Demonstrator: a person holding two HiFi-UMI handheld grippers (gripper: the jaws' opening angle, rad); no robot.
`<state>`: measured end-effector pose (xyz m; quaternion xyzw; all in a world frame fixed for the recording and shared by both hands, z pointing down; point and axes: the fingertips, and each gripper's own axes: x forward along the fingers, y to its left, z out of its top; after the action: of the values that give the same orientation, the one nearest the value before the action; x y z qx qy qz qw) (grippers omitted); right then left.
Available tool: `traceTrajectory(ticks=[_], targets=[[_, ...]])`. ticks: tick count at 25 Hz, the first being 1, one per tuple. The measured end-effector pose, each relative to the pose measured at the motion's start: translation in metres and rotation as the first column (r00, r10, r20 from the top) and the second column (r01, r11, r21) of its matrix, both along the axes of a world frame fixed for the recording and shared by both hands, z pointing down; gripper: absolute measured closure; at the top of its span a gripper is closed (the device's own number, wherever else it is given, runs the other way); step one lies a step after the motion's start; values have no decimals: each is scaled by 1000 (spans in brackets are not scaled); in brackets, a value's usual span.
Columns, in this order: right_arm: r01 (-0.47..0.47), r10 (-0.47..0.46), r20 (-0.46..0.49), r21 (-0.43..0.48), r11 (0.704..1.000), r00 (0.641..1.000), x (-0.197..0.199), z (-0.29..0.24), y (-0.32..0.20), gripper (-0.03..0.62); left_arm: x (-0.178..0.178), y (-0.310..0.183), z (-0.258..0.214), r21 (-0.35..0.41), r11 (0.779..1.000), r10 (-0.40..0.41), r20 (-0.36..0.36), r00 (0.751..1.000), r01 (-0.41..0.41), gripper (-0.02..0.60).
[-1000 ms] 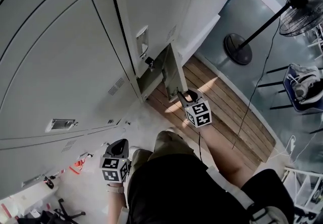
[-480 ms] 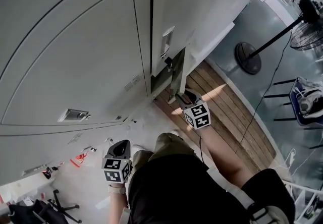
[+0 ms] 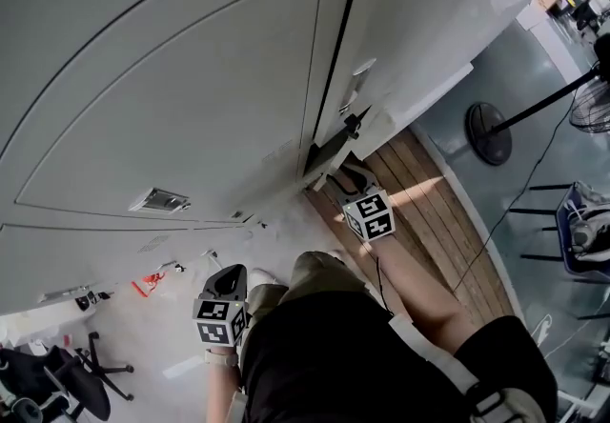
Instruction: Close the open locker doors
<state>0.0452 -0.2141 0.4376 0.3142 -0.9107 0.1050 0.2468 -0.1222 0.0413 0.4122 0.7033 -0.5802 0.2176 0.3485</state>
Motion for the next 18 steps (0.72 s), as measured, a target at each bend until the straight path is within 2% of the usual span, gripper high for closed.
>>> traceTrajectory(ticks=[10, 18], targets=[[90, -90, 9, 11, 996, 996, -40, 2, -13, 432, -13, 23, 3, -14, 992, -123, 12, 992, 124, 572], [122, -122, 14, 11, 992, 992, -60, 6, -20, 431, -23, 33, 3, -20, 982, -187, 19, 982, 188, 572]])
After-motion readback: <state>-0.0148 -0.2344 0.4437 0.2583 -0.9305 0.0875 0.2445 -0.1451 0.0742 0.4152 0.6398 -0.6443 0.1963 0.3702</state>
